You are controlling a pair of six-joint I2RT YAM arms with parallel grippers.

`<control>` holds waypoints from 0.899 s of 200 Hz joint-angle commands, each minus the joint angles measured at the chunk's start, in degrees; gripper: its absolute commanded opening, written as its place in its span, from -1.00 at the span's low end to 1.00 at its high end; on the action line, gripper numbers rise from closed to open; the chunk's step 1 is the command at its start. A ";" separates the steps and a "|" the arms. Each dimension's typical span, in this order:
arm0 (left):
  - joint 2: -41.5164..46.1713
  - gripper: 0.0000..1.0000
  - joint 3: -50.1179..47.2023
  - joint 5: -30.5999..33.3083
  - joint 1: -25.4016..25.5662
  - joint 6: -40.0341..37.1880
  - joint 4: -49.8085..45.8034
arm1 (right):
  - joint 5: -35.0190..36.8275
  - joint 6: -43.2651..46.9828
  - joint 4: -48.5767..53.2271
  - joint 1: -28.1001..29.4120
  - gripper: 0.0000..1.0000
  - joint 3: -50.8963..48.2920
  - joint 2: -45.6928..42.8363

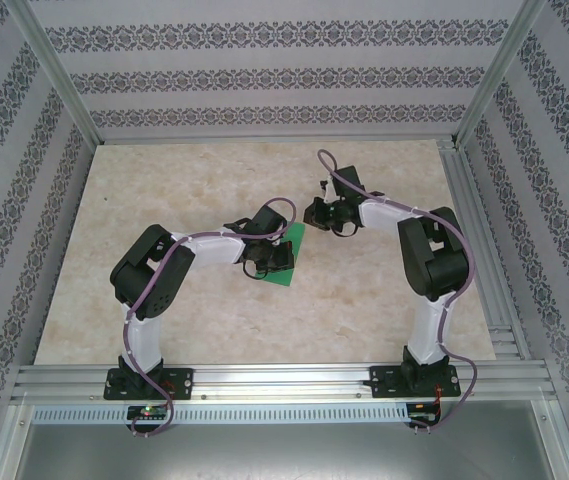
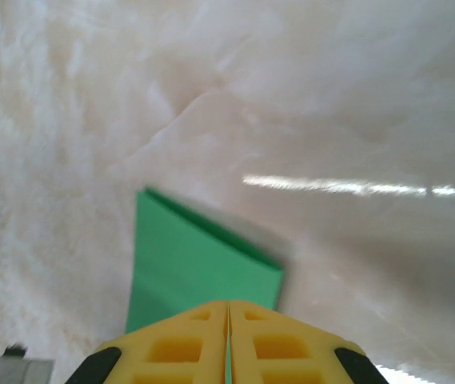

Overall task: Fold a paper plane with a square sheet of paper (pick it up from the middle)
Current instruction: First fold in half a square sheet of paper at the center of the table.

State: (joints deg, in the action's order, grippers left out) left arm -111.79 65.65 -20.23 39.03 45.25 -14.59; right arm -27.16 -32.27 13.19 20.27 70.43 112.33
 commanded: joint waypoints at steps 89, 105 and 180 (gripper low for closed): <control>1.73 -0.83 0.08 -4.16 -0.38 -3.33 -0.23 | -1.64 -0.72 1.85 2.93 -0.80 0.76 6.70; 1.68 -0.77 -0.20 -6.29 -1.19 -2.78 2.65 | -1.28 -0.40 2.72 2.84 -0.80 0.93 7.26; -2.97 -0.69 1.51 -9.10 -2.37 -1.04 7.37 | -0.54 -0.34 3.24 2.94 -0.80 0.72 8.12</control>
State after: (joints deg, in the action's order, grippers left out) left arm -112.62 65.91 -27.83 37.12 44.03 -9.30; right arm -30.28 -33.32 14.00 23.49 70.78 117.84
